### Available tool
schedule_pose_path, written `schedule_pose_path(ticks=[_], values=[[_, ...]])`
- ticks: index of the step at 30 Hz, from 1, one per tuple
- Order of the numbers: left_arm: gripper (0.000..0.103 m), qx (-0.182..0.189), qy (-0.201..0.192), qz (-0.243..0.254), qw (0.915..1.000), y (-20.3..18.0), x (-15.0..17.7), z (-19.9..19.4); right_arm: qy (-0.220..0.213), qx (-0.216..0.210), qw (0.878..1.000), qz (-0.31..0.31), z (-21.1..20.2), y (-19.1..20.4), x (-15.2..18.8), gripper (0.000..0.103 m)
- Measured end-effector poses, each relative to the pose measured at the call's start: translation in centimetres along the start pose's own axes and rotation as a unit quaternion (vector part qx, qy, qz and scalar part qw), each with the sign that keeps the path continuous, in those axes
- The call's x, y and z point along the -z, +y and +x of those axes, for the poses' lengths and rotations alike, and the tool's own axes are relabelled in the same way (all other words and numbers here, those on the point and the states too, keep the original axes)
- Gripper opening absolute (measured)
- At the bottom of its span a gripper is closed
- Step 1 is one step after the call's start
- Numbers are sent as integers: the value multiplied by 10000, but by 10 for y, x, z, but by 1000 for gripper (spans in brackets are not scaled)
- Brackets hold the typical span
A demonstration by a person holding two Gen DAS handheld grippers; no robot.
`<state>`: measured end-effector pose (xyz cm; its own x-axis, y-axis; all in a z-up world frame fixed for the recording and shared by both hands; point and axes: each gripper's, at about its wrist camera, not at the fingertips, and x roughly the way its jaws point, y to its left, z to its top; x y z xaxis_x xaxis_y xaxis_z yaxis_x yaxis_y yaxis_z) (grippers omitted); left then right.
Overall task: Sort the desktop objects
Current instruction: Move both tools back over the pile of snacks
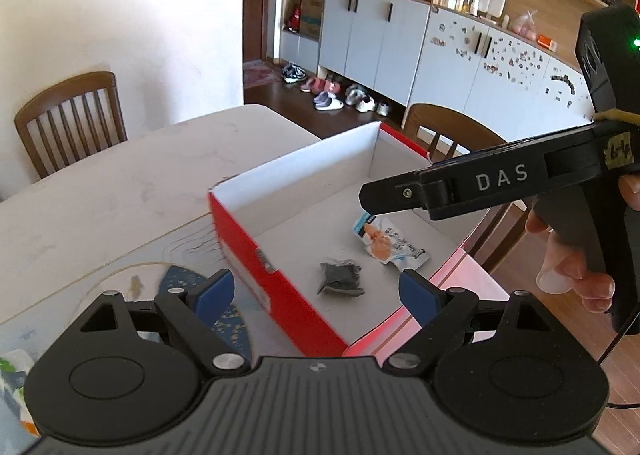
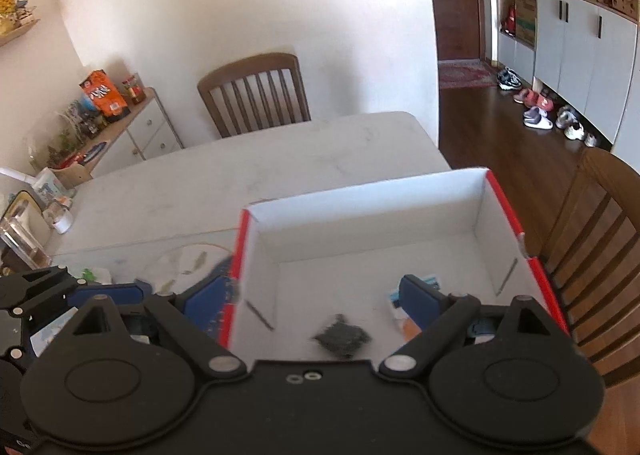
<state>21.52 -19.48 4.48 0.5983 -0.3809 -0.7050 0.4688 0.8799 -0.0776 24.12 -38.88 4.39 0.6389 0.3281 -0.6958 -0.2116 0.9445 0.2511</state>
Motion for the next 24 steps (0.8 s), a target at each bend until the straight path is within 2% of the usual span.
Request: schedule_pose_path(ticks=[9,13,24], values=[[90,-73,-102,-330,9994,43,28,-34,-32,-130,9999,11,3,40,10,95],[90,-234,-172,-390,9988,64,45,-52,-79,-44,9999,-138,6,64,17,95],[90,-739,-248,-519,9956,111,97,-95,106,-182,9994,-287,19,128,37,95]])
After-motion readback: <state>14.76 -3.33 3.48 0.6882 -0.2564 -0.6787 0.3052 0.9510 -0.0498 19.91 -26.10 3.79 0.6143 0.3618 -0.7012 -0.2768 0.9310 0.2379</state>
